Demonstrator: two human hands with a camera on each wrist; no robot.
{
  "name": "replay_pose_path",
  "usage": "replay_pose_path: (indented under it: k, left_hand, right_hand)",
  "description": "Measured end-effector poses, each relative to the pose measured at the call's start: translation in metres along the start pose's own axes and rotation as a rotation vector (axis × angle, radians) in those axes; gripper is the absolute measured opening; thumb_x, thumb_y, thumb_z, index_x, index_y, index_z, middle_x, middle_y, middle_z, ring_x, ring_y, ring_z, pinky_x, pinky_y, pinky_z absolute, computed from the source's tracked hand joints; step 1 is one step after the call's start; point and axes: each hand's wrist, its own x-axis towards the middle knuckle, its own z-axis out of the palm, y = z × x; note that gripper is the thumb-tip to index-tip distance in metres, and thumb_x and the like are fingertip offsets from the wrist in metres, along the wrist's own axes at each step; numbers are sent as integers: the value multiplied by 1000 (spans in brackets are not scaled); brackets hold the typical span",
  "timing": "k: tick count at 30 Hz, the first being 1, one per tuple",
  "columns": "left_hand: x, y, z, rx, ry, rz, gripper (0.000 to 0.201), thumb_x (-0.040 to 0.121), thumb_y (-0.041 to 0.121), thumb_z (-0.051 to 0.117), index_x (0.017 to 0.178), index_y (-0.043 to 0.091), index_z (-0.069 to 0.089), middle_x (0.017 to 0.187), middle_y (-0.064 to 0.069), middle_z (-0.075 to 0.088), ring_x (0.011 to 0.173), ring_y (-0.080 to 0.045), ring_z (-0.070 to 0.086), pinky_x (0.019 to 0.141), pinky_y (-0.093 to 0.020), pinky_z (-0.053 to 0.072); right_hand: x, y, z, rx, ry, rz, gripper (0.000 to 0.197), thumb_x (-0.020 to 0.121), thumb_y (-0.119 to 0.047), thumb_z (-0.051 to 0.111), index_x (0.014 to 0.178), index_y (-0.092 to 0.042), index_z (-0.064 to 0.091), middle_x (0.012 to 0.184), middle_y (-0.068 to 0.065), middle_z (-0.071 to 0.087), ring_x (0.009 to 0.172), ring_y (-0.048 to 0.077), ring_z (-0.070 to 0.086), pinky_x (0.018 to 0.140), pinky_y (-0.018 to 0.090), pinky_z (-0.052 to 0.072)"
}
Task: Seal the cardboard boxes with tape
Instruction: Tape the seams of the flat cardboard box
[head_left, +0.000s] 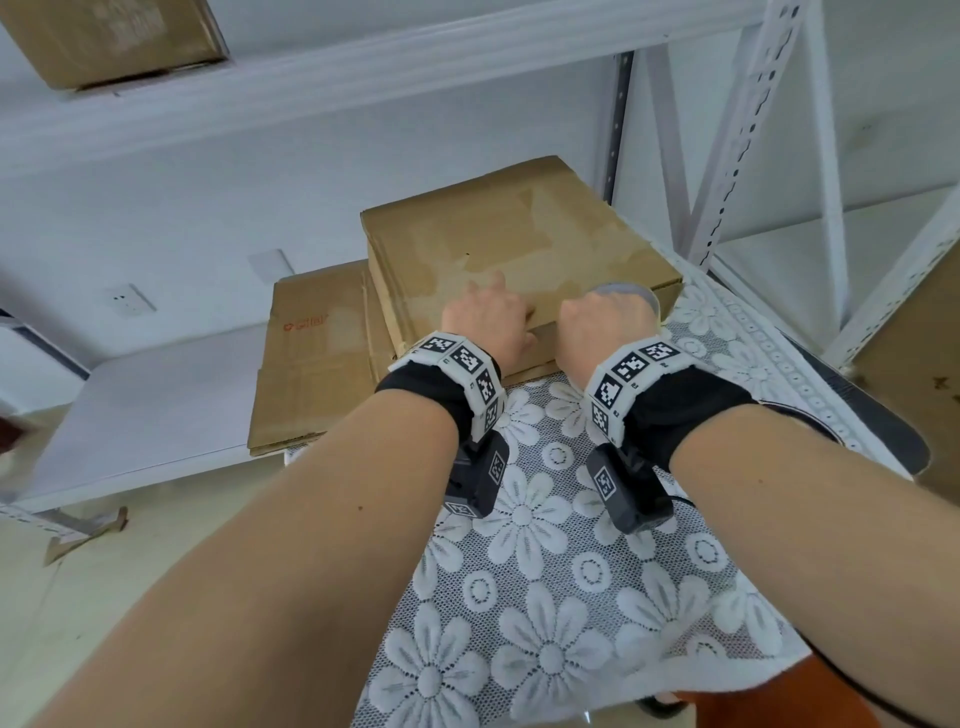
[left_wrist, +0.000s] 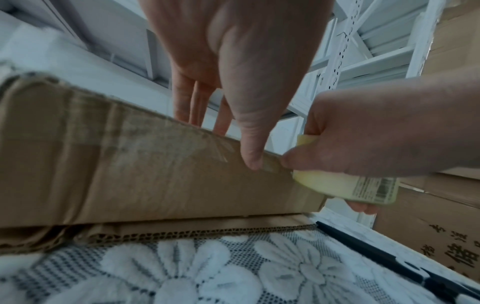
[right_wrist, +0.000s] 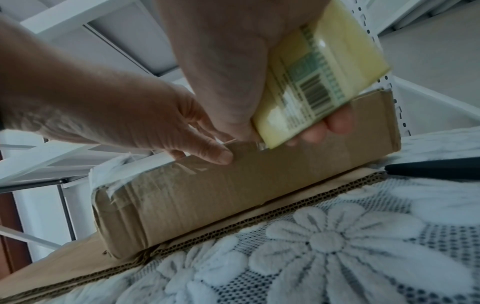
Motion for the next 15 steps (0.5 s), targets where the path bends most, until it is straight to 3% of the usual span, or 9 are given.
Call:
replay_pose_path:
  k: [3,6,8,12,15]
  left_hand:
    - [-2,1,5,-65,31,33,24,97,33,57,114,17,62,128,0,54,121,-24,50,72,-36,44]
    - [-3,-2,5,-42,36,55,27,99,33,52,121,20,59,119,1,61,109,-22,58,68,-33,40]
    - [-5,-8,2,-36,28,57,28,99,33,52,123,21,59,119,1,63,107,-23,60,68,-32,40]
    - [-12,-19,-1,-7,28,66,18,99,33,51,108,21,61,106,-1,67,96,-24,63,65,-31,38]
    - [-17,-25,-3,-17,3,54,21,98,36,52,111,22,61,107,-2,67,99,-24,63,66,-31,38]
  right_hand:
    - [2,4,5,0,-6,10,35,89,-14,49,55,-15,39,53,-2,38,49,13,35,53,25,32]
    - [1,9,8,53,-12,-9,33,91,-26,48,61,-14,48,56,-1,42,59,20,47,60,27,37]
    - [-2,10,8,103,-21,-37,38,93,-35,44,60,-15,41,61,0,45,64,22,50,60,27,37]
    - [-6,3,5,144,-20,-138,40,95,-30,41,59,-15,34,68,2,51,71,23,54,66,30,47]
    - [-5,-1,-1,160,-21,-210,41,96,-33,40,59,-15,35,62,0,46,69,22,54,69,32,50]
